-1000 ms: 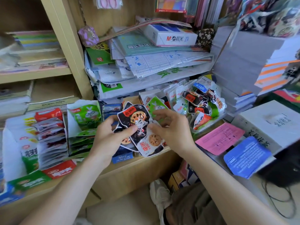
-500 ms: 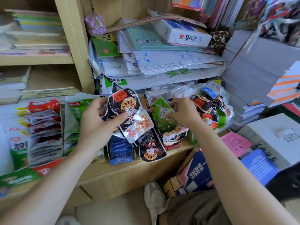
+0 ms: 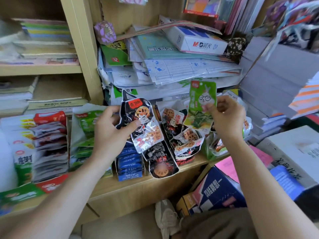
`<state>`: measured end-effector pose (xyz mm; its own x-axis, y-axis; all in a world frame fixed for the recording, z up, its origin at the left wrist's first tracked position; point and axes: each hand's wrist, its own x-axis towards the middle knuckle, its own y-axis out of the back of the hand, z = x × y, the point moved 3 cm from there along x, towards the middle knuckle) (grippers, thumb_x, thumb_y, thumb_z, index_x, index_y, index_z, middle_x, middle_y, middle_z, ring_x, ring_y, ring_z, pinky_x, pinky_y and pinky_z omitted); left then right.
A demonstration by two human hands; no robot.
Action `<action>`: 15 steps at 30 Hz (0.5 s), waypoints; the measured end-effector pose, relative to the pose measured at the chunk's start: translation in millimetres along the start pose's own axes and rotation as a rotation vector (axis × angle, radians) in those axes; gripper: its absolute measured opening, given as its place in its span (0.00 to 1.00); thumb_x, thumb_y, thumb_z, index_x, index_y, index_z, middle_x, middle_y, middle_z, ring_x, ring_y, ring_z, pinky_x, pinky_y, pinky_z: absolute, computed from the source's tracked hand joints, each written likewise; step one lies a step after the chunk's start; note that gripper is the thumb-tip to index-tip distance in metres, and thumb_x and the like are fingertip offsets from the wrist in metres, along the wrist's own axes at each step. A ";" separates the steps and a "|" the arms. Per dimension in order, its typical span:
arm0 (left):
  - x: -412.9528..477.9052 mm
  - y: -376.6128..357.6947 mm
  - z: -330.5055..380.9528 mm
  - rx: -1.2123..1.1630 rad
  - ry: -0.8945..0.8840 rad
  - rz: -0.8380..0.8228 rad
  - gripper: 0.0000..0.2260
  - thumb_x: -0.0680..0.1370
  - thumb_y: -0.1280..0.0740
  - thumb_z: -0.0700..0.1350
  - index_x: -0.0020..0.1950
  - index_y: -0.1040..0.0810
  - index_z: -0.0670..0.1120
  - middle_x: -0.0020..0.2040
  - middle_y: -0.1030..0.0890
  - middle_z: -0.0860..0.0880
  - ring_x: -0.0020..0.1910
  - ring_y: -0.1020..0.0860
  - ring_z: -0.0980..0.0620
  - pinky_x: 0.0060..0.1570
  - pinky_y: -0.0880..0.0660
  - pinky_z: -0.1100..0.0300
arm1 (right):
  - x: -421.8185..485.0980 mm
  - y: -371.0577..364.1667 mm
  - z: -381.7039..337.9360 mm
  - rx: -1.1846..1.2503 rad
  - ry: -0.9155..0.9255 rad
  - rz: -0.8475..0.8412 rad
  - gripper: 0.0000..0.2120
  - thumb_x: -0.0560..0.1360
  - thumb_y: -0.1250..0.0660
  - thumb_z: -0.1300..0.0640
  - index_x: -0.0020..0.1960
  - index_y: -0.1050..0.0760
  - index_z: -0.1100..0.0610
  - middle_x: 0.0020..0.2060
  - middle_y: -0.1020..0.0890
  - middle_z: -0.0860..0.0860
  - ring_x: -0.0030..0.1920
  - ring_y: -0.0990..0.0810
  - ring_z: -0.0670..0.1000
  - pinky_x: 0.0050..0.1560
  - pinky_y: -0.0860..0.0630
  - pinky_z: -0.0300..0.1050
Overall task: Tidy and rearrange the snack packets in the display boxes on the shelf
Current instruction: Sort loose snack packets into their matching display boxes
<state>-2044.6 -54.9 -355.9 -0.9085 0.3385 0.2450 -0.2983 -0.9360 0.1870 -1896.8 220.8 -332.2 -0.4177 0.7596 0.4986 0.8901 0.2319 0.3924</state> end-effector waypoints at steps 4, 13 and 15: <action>-0.2 -20.7 1.5 -0.011 0.002 -0.011 0.19 0.70 0.21 0.40 0.57 0.22 0.51 0.48 0.15 0.54 0.45 0.16 0.59 0.50 0.19 0.53 | -2.9 10.9 3.9 0.029 -0.004 0.048 0.05 0.73 0.25 0.57 0.42 0.21 0.52 0.34 0.19 0.41 0.32 0.23 0.37 0.35 0.26 0.33; 9.4 -67.8 17.8 -0.082 -0.105 0.126 0.19 0.73 0.23 0.41 0.60 0.26 0.45 0.48 0.17 0.56 0.46 0.18 0.62 0.47 0.23 0.66 | -7.5 20.1 1.9 0.187 -0.040 0.095 0.04 0.73 0.25 0.59 0.45 0.19 0.58 0.34 0.17 0.45 0.32 0.22 0.40 0.34 0.26 0.32; 11.3 -77.3 14.3 -0.034 -0.094 0.135 0.19 0.73 0.23 0.43 0.57 0.28 0.47 0.46 0.18 0.57 0.45 0.18 0.60 0.47 0.22 0.61 | -8.1 21.3 1.7 0.234 -0.038 0.113 0.05 0.73 0.25 0.58 0.46 0.19 0.59 0.36 0.16 0.49 0.35 0.19 0.47 0.36 0.23 0.38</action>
<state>-2027.6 22.7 -354.0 -0.9101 0.2157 0.3538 -0.1867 -0.9757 0.1148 -1874.1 220.6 -329.1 -0.3097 0.8102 0.4977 0.9506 0.2747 0.1444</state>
